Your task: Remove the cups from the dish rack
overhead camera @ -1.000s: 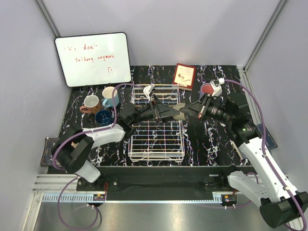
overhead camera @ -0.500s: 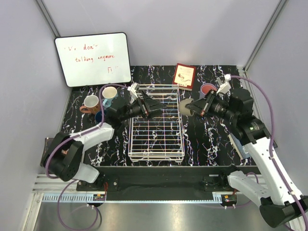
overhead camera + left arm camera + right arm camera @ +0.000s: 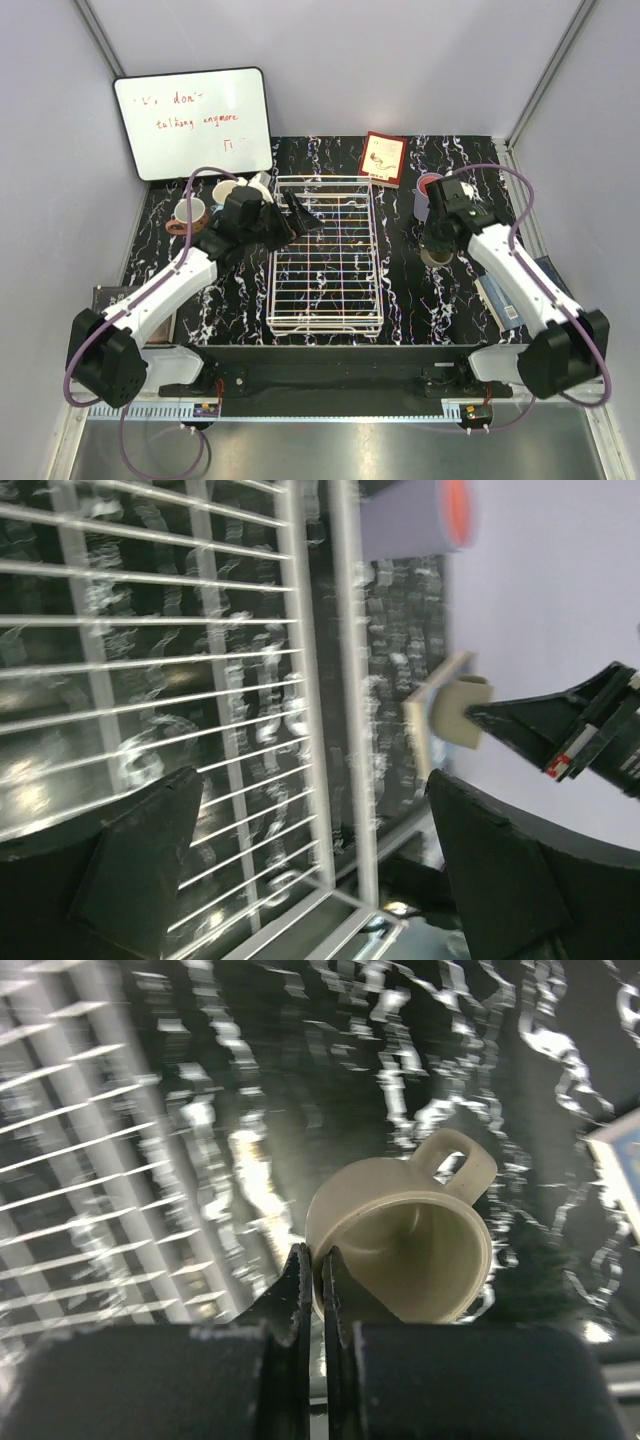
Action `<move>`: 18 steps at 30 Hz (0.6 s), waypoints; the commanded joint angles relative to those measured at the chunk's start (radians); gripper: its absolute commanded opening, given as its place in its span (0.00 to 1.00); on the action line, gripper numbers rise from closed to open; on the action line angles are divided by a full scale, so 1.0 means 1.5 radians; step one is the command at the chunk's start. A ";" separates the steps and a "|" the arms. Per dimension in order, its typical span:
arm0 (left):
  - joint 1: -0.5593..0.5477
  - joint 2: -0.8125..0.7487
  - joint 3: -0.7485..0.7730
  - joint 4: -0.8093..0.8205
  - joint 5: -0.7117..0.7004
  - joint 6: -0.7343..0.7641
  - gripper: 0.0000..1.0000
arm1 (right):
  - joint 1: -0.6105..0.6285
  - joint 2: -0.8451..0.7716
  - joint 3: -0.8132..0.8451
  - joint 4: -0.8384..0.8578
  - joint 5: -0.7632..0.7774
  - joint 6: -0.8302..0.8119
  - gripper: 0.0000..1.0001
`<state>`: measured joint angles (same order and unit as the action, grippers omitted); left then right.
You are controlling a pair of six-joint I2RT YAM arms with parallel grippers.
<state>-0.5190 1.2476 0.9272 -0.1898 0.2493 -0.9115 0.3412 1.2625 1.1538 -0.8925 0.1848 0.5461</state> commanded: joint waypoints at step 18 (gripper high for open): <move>-0.001 -0.107 -0.010 -0.194 -0.120 0.079 0.99 | -0.043 0.344 0.135 0.100 0.109 -0.042 0.00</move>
<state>-0.5190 1.1187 0.9115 -0.4854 0.0895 -0.8246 0.2890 1.7241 1.2961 -0.7959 0.3195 0.4992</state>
